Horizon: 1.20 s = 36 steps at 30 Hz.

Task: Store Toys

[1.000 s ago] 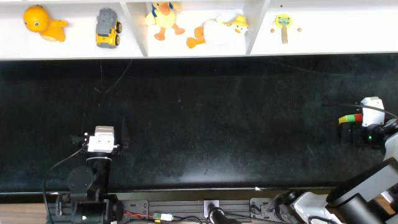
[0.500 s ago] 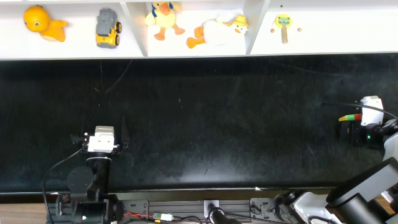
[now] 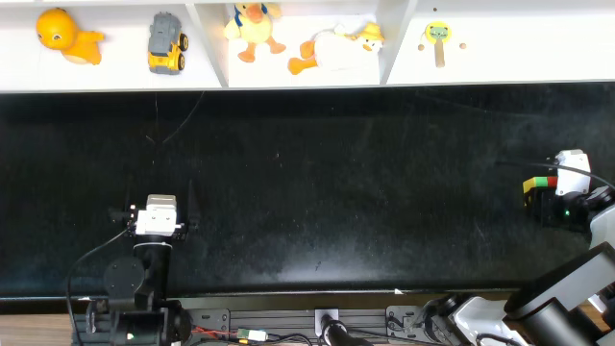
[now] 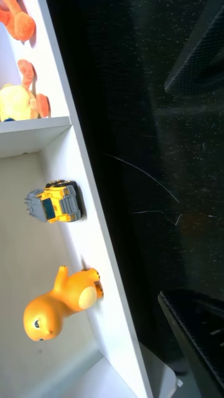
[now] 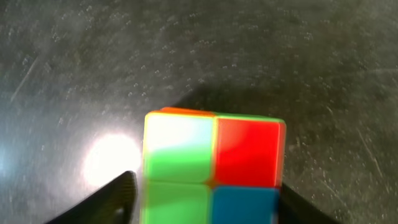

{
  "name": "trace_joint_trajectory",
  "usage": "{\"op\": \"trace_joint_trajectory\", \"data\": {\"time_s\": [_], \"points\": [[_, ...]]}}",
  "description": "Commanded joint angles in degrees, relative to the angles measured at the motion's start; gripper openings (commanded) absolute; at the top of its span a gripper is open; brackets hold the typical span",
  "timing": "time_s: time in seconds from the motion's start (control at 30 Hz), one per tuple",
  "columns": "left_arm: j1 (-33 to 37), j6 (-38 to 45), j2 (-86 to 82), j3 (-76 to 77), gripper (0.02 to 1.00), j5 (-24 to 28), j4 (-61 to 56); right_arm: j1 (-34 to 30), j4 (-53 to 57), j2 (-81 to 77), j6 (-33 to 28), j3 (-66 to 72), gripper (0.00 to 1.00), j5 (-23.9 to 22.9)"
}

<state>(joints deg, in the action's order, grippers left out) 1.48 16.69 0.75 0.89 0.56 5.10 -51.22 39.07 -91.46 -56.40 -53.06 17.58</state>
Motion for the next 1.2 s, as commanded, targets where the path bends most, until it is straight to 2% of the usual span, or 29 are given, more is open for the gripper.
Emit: {"op": "trace_joint_trajectory", "data": {"time_s": [0.03, 0.17, 0.37, 0.73, 0.9, 1.2], "points": [[-0.33, -0.59, -0.59, -0.44, 0.998, -0.68, -0.24, 0.24, -0.35, -0.15, 1.14, 0.48, 0.544, 0.92], [-0.33, -0.61, -0.59, -0.44, 0.998, -0.68, -0.24, 0.42, -0.35, -0.15, 1.18, 0.48, 0.487, 0.98], [-0.33, -0.59, -0.59, -0.44, 0.998, -0.68, -0.24, 2.38, -0.37, 1.42, 3.15, 0.46, 0.467, 0.85], [-0.33, -0.59, -0.59, -0.44, 0.998, -0.68, -0.24, 8.87, -2.58, 10.71, 13.97, -2.86, 0.450, 0.81], [-0.33, -0.61, -0.59, -0.44, 0.998, -0.68, -0.24, 10.84, -3.54, 10.58, 18.05, -7.15, 0.413, 0.83], [-0.33, -0.59, -0.59, -0.44, 0.998, -0.68, -0.24, 13.25, -6.14, 5.81, 23.15, -16.00, 0.437, 0.98]]}}
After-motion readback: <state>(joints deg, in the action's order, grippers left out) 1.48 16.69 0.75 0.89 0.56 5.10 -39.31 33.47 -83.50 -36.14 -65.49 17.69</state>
